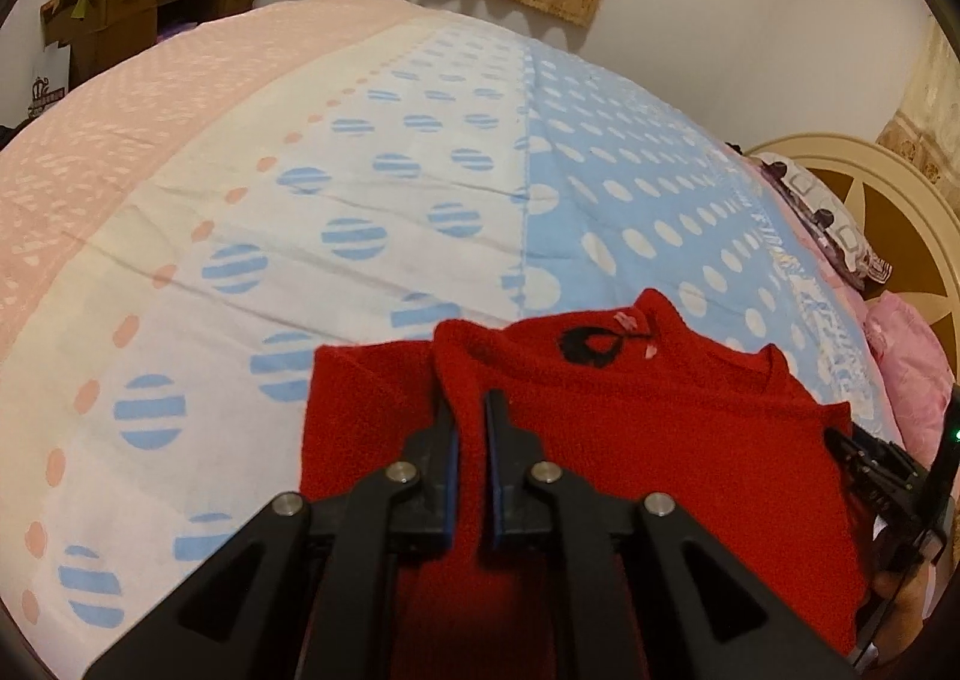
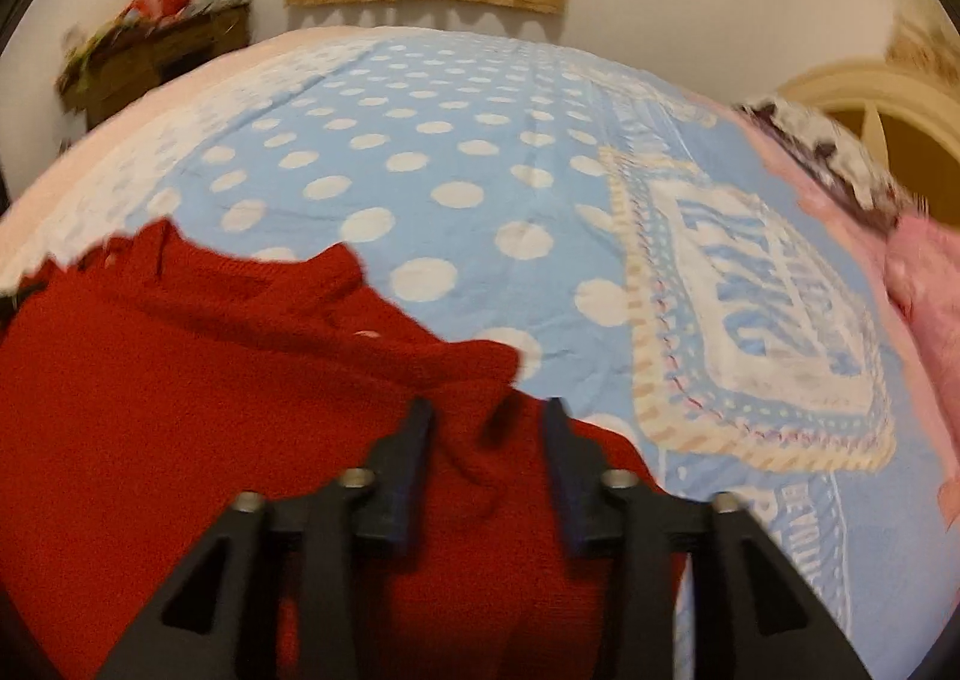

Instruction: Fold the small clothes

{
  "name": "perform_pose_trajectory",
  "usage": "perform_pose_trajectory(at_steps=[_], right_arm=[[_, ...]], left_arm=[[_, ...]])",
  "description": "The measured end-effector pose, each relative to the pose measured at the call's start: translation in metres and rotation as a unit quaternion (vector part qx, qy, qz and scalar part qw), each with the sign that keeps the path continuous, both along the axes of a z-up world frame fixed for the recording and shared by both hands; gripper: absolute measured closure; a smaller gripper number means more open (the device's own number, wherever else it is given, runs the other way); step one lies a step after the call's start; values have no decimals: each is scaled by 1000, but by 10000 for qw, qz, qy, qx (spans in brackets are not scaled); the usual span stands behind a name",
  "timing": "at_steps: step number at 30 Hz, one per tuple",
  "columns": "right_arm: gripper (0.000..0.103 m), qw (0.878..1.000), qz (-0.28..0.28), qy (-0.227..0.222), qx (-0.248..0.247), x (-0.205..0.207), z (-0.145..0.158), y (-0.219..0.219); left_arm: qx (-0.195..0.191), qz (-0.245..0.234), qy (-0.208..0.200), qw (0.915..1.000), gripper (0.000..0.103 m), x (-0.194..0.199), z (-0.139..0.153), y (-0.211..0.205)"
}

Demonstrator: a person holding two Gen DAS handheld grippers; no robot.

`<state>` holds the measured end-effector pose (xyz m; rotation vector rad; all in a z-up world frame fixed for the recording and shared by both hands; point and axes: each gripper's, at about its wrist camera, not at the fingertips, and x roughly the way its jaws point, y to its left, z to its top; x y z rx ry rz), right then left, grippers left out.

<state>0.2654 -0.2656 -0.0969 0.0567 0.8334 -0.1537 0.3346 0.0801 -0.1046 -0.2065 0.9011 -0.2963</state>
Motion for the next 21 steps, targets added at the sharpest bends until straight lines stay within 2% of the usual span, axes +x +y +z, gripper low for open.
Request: perform_pose_trajectory(at_steps=[2, 3, 4, 5, 6, 7, 9, 12, 14, 18, 21], right_arm=[[56, 9980, -208, -318, 513, -16, 13, -19], [56, 9951, -469, -572, 660, -29, 24, -30], [56, 9917, -714, -772, 734, -42, 34, -39], [56, 9876, -1000, -955, 746, -58, 44, -47], [56, 9834, -1291, -1087, 669, -75, 54, -52], [56, 9813, -1439, -1148, 556, -92, 62, -53], [56, 9830, -1300, -1208, 474, -111, 69, -46], [58, 9900, -685, -1113, 531, -132, 70, -12], [58, 9921, -309, -1062, 596, -139, 65, 17], [58, 9948, 77, -917, 438, -133, 44, 60], [58, 9976, 127, -576, 368, -122, 14, 76]], left_arm=[[128, -10, 14, 9999, 88, -1, 5, 0], [283, 32, -35, 9996, 80, -6, 12, 3], [408, 90, -129, 9990, 74, -10, 17, 4], [512, 159, -239, 9983, 61, -16, 23, 7], [602, 213, -350, 9973, 54, -23, 29, 10], [656, 227, -497, 9963, 53, -34, 37, 15], [619, 205, -635, 9959, 48, -49, 45, 21], [480, 114, -625, 9968, 41, -75, 48, 21], [425, 5, -569, 9975, 40, -85, 44, 12], [465, -131, -461, 9978, 40, -105, 28, -7], [632, -74, -455, 9969, 39, -115, 17, -13]])
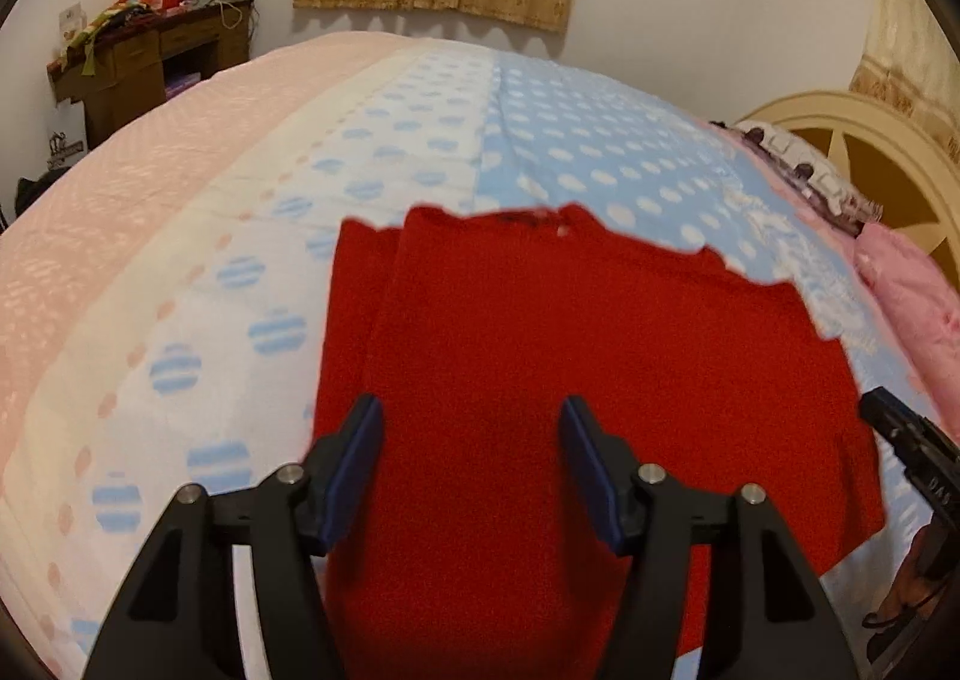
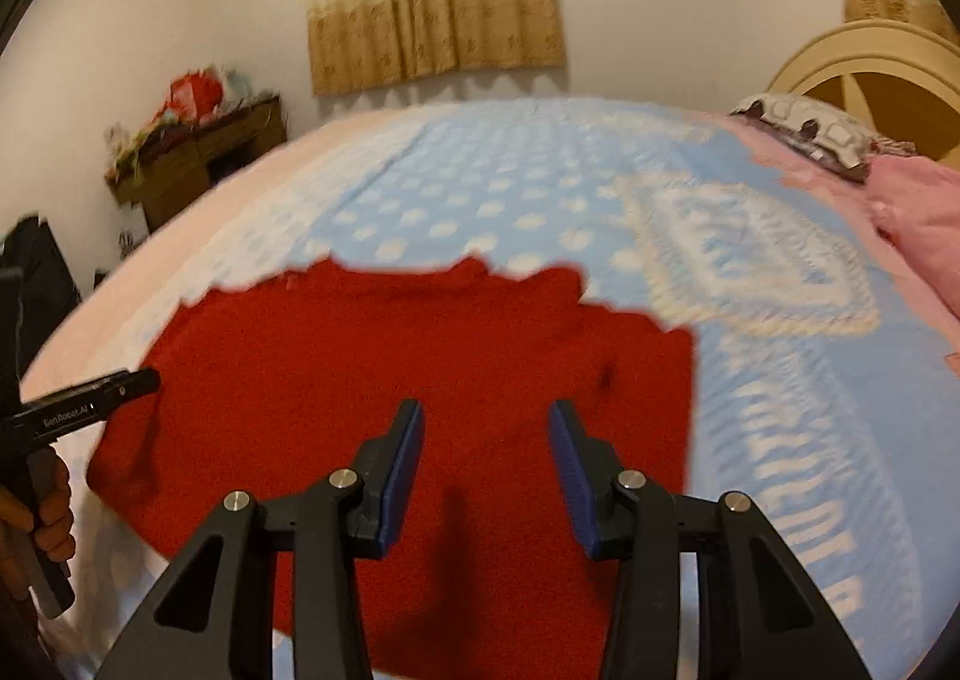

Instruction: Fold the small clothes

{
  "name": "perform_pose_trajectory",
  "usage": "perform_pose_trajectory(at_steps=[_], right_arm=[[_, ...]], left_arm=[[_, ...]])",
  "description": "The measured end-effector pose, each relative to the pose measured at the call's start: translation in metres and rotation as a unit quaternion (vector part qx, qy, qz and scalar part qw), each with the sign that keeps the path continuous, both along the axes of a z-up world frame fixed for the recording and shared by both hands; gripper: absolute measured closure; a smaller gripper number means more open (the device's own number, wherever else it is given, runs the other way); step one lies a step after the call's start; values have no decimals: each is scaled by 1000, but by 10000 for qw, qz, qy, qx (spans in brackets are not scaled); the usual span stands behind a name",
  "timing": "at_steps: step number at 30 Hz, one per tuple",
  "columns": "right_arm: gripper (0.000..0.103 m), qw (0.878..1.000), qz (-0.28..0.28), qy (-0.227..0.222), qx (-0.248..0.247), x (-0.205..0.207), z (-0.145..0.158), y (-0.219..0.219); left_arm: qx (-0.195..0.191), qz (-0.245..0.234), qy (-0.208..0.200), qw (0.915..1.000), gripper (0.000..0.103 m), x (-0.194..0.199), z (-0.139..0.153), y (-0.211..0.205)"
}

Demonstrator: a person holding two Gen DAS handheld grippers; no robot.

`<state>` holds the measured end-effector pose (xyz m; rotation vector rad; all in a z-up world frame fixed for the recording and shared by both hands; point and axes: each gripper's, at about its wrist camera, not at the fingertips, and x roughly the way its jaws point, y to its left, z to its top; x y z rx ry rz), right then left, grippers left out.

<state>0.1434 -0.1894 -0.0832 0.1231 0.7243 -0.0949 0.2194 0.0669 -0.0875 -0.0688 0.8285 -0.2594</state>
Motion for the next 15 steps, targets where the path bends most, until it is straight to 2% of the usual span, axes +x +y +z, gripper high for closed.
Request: perform_pose_trajectory(at_steps=[1, 2, 3, 6, 7, 9, 12, 15], right_arm=[[58, 9998, -64, 174, -32, 3, -14, 1], [58, 9998, -98, 163, -105, 1, -22, 2], [58, 9997, -87, 8, -215, -4, -23, 6], [58, 9992, -101, 28, -385, -4, -24, 12], [58, 9990, -109, -9, -423, -4, -24, 12], [58, 9987, -121, -51, -488, -6, -24, 12], [58, 9986, -132, -80, -514, -6, -24, 11], [57, 9984, -147, -89, -538, -5, -22, 12]], left_arm=[[100, 43, -52, 9999, 39, -2, -5, -1], [165, 58, -107, 9998, 36, -3, -7, -2], [253, 60, -177, 9995, 31, -5, -10, -3], [635, 176, -413, 9970, 16, -6, -19, -10], [653, 242, -432, 9966, 13, -6, -20, -8], [630, 401, -365, 9965, 0, -3, -22, -4], [76, 502, -100, 9987, 0, 3, -28, 12], [194, 506, -155, 9984, 0, 1, -28, 8]])
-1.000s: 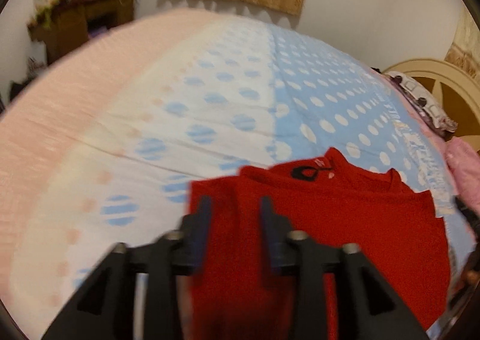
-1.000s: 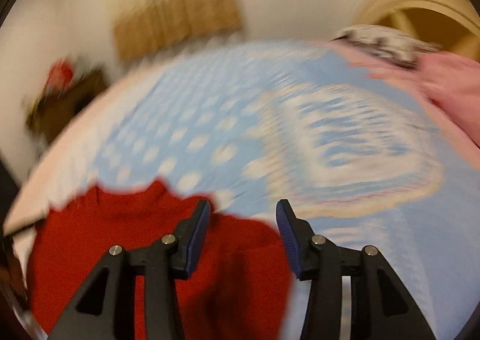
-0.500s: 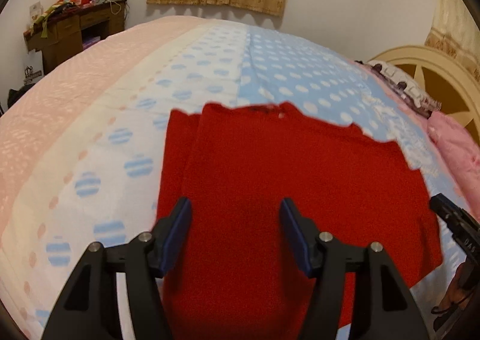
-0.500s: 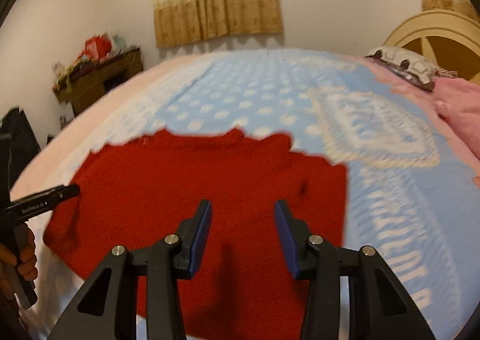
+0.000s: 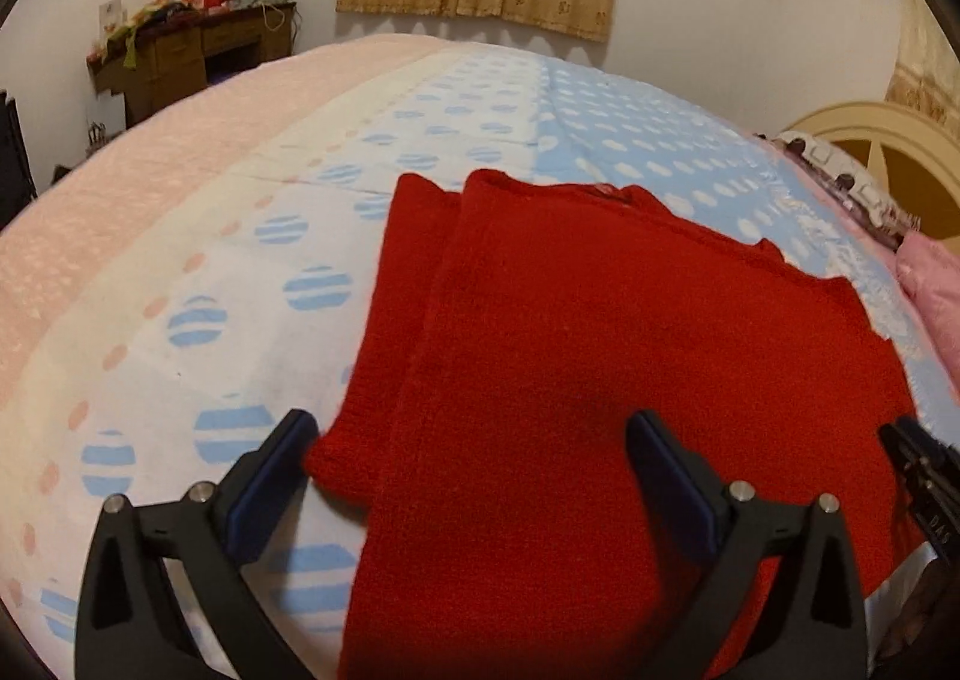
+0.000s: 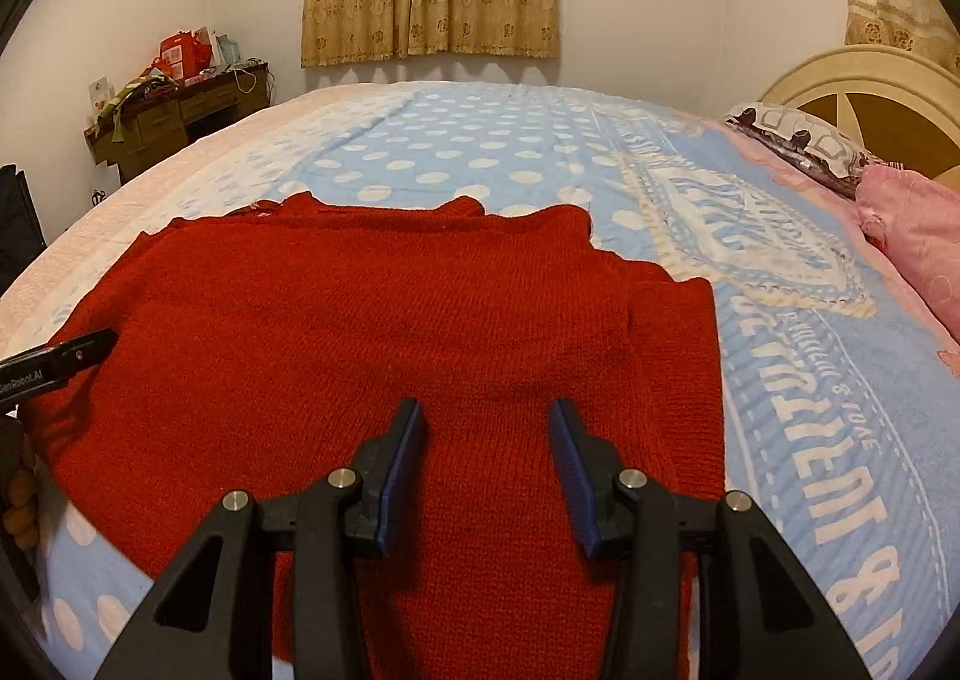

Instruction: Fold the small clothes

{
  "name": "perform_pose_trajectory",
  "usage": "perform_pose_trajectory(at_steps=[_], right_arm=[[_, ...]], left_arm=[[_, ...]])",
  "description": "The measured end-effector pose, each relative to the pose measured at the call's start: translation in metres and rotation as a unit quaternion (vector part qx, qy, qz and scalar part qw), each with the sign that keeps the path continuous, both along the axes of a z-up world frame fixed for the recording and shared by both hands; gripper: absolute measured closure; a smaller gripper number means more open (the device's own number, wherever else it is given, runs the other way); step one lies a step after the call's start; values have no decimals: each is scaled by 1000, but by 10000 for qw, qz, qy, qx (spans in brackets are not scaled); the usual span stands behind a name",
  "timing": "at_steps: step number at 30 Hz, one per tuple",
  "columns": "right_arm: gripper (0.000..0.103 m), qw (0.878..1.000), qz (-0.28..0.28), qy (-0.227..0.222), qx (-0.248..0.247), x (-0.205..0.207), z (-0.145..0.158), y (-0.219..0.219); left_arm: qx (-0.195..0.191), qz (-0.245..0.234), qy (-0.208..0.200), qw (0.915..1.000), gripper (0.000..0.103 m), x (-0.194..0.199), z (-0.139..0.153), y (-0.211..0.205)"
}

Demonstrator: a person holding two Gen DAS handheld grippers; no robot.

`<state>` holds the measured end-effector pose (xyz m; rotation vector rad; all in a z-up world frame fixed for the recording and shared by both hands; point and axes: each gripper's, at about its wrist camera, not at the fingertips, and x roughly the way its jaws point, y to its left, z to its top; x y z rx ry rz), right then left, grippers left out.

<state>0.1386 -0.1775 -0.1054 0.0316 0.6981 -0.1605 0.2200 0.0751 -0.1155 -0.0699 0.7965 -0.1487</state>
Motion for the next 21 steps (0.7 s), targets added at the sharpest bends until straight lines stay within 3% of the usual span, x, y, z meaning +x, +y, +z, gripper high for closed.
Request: perform_pose_trajectory(at_steps=[12, 15, 18, 21], right_arm=[[53, 9999, -24, -45, 129, -4, 6, -1], [53, 9983, 34, -446, 366, -14, 29, 3], [53, 9966, 397, -573, 444, -12, 48, 23], [55, 9942, 827, -418, 555, 6, 52, 51]], left_arm=[[12, 109, 556, 9984, 0, -7, 12, 1], [42, 178, 452, 9988, 0, -12, 25, 7], [-254, 290, 220, 9990, 0, -19, 34, 16], [-873, 358, 373, 9948, 0, -15, 28, 24]])
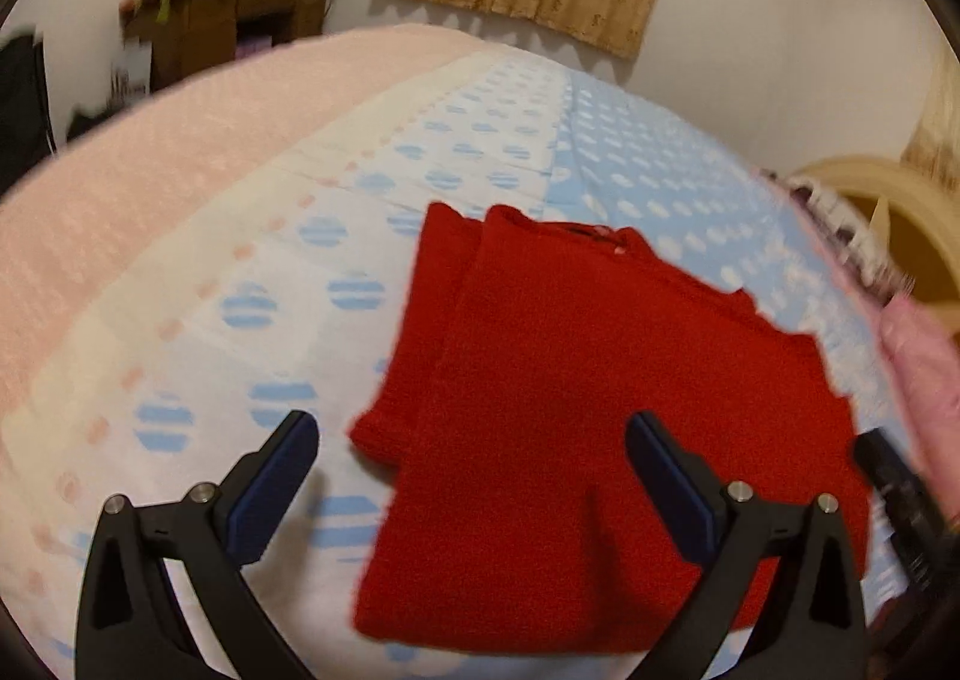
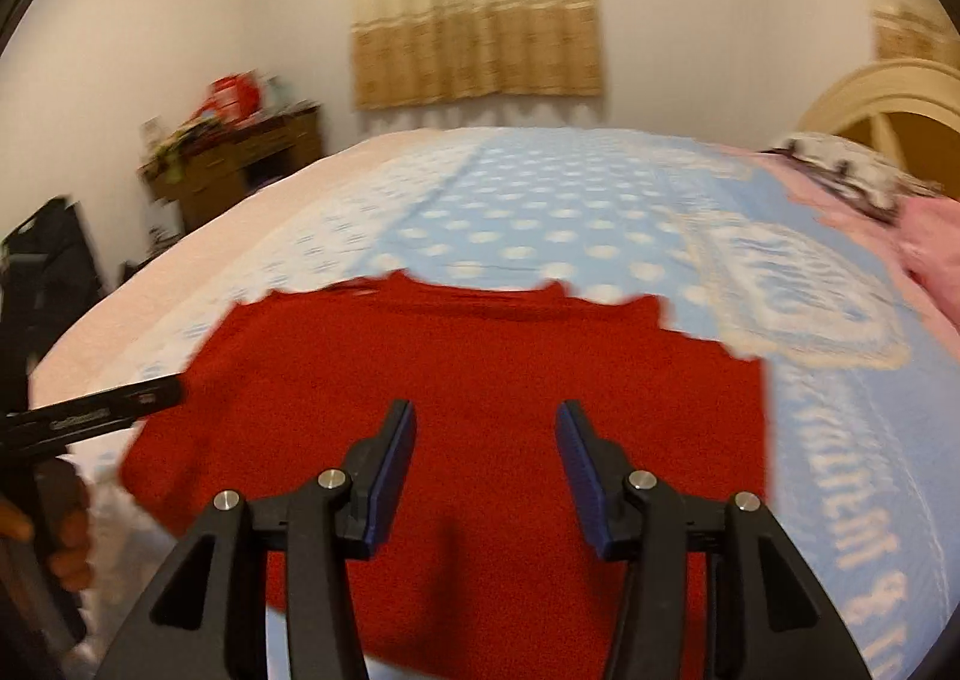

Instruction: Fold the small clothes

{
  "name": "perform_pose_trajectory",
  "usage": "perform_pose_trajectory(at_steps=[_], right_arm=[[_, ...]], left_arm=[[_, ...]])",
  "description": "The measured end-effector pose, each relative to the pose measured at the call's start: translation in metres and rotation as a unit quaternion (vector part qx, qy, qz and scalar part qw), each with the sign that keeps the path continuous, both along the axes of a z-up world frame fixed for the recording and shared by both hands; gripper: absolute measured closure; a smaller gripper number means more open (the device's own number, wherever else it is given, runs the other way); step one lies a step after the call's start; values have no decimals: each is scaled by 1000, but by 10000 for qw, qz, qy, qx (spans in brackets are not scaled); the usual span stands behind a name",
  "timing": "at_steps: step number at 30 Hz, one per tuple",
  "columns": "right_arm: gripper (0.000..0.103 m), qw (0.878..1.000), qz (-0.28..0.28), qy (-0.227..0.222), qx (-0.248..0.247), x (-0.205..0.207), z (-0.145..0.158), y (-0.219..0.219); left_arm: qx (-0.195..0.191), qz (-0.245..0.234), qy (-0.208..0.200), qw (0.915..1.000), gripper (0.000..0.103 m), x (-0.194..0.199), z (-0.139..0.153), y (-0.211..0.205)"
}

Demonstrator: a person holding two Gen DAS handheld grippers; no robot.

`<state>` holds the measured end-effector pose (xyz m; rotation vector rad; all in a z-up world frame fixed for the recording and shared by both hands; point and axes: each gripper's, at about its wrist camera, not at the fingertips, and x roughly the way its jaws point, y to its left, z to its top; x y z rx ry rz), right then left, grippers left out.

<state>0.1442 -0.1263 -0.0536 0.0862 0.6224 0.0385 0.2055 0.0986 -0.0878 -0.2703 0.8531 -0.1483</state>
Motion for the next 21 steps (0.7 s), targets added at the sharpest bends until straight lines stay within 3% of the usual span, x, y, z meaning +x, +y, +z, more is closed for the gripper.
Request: perform_pose_trajectory(at_steps=[2, 5, 7, 11, 15, 17, 19, 21], right_arm=[[66, 9998, 114, 154, -29, 16, -4, 17], [67, 9988, 47, 468, 109, 38, -22, 28], [67, 9979, -41, 639, 77, 45, -38, 31], [67, 9984, -83, 551, -2, 44, -50, 33], [67, 9988, -91, 491, -10, 42, -51, 33], [67, 9988, -96, 478, -44, 41, -51, 34], [67, 9989, -96, 458, -14, 41, -51, 33], [67, 9990, -90, 444, 35, 41, -51, 31]], left_arm=[[-133, 53, 184, 9997, 0, 8, -7, -1], [-259, 169, 374, 9988, 5, 14, -20, -2], [-309, 224, 185, 9991, 5, 8, -19, -3], [-268, 215, 58, 9994, 9, 9, -22, -8], [-514, 106, 10, 9986, 39, 12, -22, -10], [-889, -17, 72, 9960, 62, 14, -23, -8], [-1034, -81, 121, 9945, 69, 14, -25, -10], [-923, -127, 46, 9956, 75, 14, -23, -14]])
